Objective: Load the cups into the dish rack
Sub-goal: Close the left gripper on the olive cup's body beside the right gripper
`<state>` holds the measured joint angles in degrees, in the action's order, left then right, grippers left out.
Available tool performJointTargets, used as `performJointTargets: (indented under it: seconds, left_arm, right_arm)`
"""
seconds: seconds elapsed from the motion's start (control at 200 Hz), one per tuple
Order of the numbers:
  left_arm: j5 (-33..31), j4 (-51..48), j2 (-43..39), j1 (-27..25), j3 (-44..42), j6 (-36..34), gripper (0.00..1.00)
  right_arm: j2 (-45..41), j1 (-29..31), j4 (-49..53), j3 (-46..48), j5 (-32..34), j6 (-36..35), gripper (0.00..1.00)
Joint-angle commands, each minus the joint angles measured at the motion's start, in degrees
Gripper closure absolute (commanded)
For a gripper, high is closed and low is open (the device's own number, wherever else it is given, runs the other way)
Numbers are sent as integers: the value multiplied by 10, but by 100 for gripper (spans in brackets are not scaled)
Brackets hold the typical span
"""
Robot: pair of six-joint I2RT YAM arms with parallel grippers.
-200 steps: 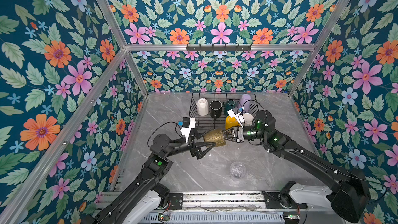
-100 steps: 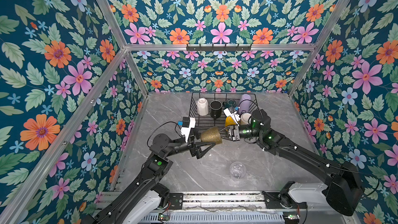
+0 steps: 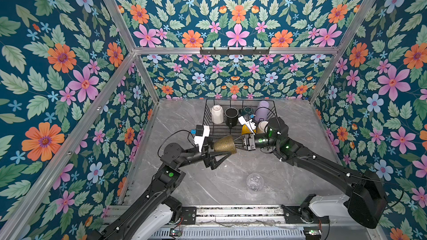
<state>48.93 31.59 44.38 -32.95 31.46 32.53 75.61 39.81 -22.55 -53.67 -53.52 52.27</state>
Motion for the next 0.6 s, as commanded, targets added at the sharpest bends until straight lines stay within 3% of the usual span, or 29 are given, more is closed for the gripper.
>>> performJointTargets:
  seconds: [0.0, 0.595]
  left_arm:
    - [1, 9, -1, 1, 4, -10, 10]
    - [2, 16, 6, 1, 4, -7, 22]
  right_arm:
    - [2, 2, -26, -4, -1, 2, 100]
    - [15, 10, -43, -8, 6, 10, 100]
